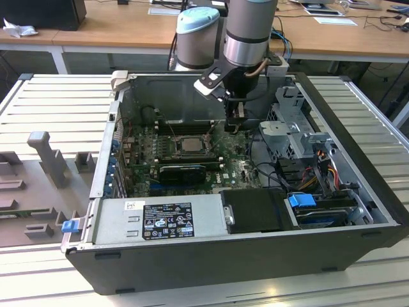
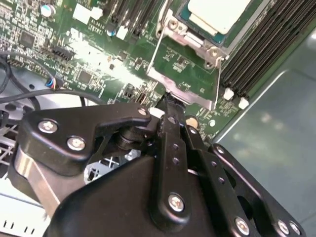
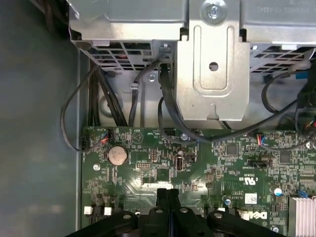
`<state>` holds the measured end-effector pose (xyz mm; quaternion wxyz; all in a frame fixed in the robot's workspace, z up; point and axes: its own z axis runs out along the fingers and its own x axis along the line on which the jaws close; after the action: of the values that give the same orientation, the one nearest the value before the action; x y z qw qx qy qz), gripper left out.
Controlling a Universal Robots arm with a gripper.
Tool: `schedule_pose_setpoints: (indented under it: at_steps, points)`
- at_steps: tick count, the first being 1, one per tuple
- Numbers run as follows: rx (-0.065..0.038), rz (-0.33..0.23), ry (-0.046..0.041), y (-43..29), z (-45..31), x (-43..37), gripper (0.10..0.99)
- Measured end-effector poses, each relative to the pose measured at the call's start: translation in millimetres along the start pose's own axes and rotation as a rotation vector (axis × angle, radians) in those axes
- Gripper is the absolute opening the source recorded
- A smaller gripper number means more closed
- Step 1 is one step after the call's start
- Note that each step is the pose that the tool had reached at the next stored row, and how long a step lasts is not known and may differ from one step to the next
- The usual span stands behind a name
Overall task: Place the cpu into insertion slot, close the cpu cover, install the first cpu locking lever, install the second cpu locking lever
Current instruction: 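Close the cpu cover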
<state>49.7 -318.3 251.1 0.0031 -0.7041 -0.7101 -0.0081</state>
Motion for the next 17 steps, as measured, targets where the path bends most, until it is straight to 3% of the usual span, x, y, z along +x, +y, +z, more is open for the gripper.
schedule_pose_setpoints:
  at_steps: [17]
  points:
    - [0.0, 0.0, 0.0022, -12.5, -0.1, 0.1, 0.106]
